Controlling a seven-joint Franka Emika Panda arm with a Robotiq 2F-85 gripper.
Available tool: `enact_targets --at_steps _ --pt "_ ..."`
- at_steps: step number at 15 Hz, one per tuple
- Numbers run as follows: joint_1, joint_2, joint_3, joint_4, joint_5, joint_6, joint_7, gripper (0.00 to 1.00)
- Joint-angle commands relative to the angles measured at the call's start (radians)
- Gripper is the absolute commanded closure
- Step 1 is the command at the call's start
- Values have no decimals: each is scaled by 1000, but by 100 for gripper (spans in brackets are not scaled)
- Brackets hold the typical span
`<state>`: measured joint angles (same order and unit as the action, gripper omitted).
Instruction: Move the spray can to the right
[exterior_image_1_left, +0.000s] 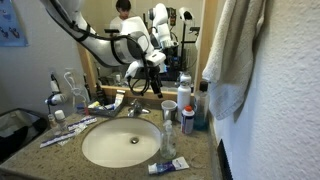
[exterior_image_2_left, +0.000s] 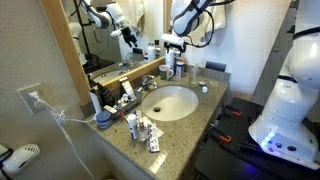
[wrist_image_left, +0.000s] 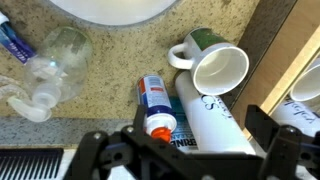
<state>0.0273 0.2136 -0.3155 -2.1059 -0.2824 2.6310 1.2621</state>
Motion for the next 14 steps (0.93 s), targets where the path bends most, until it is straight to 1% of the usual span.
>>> enact_targets --at_steps 1,4,8,11,14 --pt "17 -101 57 -51 -62 -40 -6 0" --pt "19 -139 124 -46 -84 -99 -18 0" --pt "11 -166 191 -36 -74 -161 -37 0" --pt "6 -172 217 -29 -66 -183 -52 0" --pt "5 -166 227 -19 -78 -195 -48 0"
